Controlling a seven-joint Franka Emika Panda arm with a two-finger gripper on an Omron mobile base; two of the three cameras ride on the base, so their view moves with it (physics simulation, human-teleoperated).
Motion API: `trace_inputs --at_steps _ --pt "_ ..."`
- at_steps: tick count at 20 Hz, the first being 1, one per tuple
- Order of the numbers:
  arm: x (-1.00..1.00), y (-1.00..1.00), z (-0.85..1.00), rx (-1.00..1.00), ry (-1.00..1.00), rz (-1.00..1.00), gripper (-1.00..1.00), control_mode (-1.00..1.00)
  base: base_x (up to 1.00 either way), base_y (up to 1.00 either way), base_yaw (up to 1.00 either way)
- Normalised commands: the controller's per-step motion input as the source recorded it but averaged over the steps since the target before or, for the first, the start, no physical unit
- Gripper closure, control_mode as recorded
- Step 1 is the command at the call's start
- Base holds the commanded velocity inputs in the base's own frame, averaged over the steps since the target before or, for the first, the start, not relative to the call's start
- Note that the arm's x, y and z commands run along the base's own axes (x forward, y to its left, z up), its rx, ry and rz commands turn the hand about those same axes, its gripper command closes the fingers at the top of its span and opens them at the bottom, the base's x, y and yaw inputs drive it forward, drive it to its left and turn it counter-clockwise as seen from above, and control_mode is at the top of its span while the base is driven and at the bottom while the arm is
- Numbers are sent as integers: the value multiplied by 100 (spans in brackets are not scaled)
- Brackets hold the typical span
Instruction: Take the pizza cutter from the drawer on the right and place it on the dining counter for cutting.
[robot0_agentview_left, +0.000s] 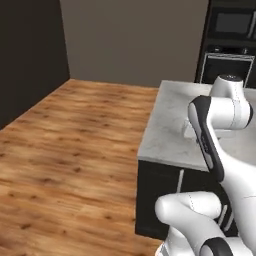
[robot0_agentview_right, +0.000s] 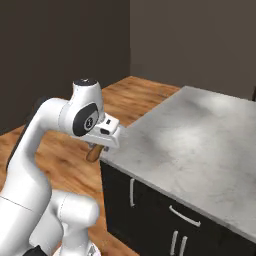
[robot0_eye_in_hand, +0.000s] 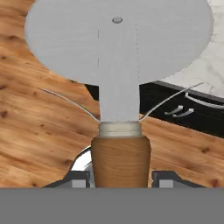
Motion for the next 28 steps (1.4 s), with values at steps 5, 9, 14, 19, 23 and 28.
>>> trace_inputs --at_steps 5,9,14,19,23,28 --pt "0 0 0 0 0 0 100 100 -18 57 94" --pt "0 0 0 0 0 0 100 100 -23 47 98" --pt "0 0 0 0 0 0 100 100 -19 25 100" --pt "0 0 0 0 0 0 100 100 -15 16 100" --pt "0 0 0 0 0 0 100 100 -2 4 93" --pt "0 0 0 0 0 0 100 100 0 7 92"
